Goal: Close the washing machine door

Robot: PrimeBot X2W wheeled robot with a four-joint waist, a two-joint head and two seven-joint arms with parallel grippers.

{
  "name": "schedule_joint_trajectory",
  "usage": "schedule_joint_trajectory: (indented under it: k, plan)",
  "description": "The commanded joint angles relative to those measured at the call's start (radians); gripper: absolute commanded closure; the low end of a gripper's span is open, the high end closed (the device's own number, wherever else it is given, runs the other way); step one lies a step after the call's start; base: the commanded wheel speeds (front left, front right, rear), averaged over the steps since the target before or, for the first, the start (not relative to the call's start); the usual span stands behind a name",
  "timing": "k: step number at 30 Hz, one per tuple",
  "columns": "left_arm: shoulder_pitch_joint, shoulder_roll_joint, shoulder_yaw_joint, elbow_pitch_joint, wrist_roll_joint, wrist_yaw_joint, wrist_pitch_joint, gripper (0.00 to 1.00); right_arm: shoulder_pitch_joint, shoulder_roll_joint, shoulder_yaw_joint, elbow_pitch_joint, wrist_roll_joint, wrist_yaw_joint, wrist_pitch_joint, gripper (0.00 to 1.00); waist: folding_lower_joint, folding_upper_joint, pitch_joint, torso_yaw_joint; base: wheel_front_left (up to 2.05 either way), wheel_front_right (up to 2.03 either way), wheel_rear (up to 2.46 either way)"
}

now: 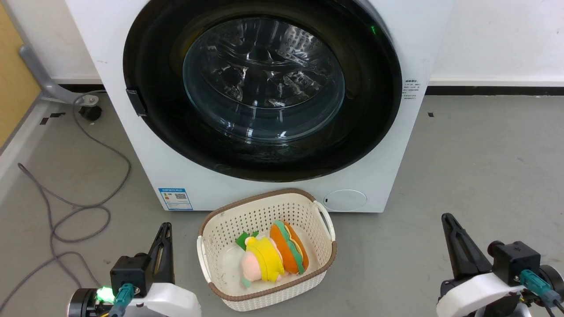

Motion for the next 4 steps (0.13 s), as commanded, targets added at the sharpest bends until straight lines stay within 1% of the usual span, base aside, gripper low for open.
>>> schedule_joint_trajectory:
  k: [1,4]
  plan:
    - [-0.013,0.0,0.003,-0.006,0.01,-0.003,0.007,1.0,0.006,0.004,0.003,-0.011,-0.014,-0.001,0.007,1.0,0.0,0.0,0.0,0.0,0.0,0.0,0.0]
    - [-0.014,0.0,0.003,-0.008,0.012,-0.005,0.013,1.0,0.006,0.004,0.005,-0.015,-0.017,-0.001,0.013,1.0,0.0,0.0,0.001,0.001,0.0,0.0,0.0]
